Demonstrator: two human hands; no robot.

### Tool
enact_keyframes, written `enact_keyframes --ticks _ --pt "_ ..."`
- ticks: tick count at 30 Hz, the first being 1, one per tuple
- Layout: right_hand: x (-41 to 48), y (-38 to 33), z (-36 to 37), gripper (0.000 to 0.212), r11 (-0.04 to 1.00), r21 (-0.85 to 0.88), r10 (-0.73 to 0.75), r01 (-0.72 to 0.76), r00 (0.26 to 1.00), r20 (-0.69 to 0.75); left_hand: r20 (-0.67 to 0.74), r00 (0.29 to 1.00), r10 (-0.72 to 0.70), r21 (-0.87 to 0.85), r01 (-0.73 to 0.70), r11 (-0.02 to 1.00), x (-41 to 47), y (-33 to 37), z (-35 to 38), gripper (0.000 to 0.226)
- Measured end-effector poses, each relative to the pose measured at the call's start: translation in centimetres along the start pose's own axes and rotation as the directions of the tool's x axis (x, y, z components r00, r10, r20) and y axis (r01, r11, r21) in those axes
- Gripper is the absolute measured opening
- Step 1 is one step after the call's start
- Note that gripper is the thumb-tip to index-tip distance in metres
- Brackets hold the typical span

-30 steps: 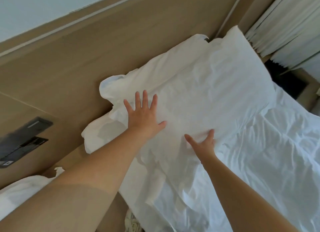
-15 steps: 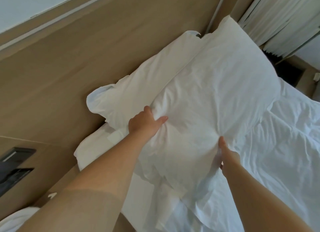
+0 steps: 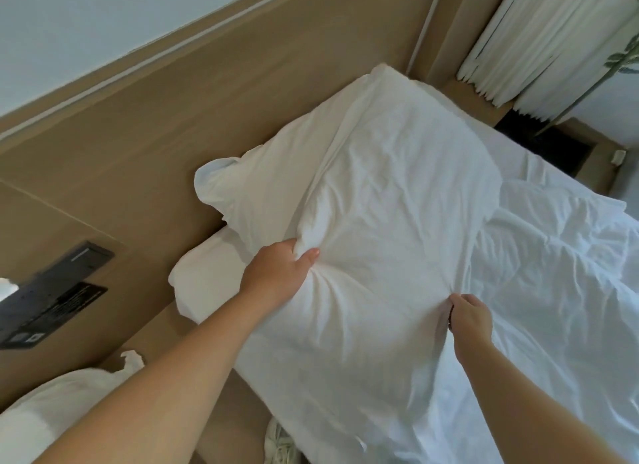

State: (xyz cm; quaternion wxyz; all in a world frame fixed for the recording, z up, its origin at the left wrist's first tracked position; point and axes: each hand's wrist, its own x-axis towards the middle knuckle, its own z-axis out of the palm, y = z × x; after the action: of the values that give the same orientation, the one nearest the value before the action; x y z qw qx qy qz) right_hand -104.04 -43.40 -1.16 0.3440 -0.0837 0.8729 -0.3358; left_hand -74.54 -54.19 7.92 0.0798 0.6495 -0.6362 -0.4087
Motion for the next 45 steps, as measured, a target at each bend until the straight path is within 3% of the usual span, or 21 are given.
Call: enact_keyframes --ticks 6,10,14,20,27,33,36,40,45 --pt "-7.4 -1.2 -10.1 0.016 0.976 -0.002 -0.216 0.216 0.976 0.019 -0.138 0.983 -0.125 -0.228 0.092 0.969 -15.6 2.6 1.0 0.035" --pt "-13.8 -0.5 -17.7 0.017 0.968 -0.004 -0.250 0.252 0.960 0.124 -0.244 0.951 -0.190 -0.321 0.106 0.941 -27.7 5.3 0.7 0.032" --pt "-21.2 1.9 -23.3 0.007 0.972 -0.031 -0.216 0.233 0.936 0.279 -0.293 0.891 -0.347 -0.424 0.204 0.882 -39.3 4.9 1.0 0.032" --pt "-32.5 5.2 -26.5 0.018 0.941 -0.082 -0.238 0.327 0.816 0.527 -0.357 0.712 -0.605 -0.542 0.370 0.755 -55.8 0.4 1.8 0.030" --pt "-44.4 8.7 -24.2 0.034 0.861 -0.131 -0.241 0.492 0.621 0.746 -0.413 0.478 -0.775 -0.723 0.345 0.598 -71.8 -6.4 4.5 0.035" --pt "-54.4 14.1 -21.2 0.025 0.706 -0.224 -0.158 0.672 0.458 0.875 -0.400 0.243 -0.884 -0.833 0.305 0.461 -84.0 -9.9 9.4 0.036" --pt "-59.6 17.2 -20.1 0.030 0.496 -0.205 -0.136 0.844 0.309 0.941 -0.356 0.060 -0.933 -0.901 0.242 0.359 -89.5 -10.6 12.1 0.035" --pt "-67.0 22.5 -19.1 0.029 0.323 -0.098 -0.039 0.941 0.117 0.992 -0.245 -0.200 -0.949 -0.967 0.126 0.223 -96.1 -10.3 15.9 0.036" --pt "-77.7 28.4 -19.1 0.024 0.244 0.047 0.116 0.969 -0.077 0.990 -0.086 -0.529 -0.844 -0.984 -0.089 0.156 -102.0 -8.9 19.5 0.046"
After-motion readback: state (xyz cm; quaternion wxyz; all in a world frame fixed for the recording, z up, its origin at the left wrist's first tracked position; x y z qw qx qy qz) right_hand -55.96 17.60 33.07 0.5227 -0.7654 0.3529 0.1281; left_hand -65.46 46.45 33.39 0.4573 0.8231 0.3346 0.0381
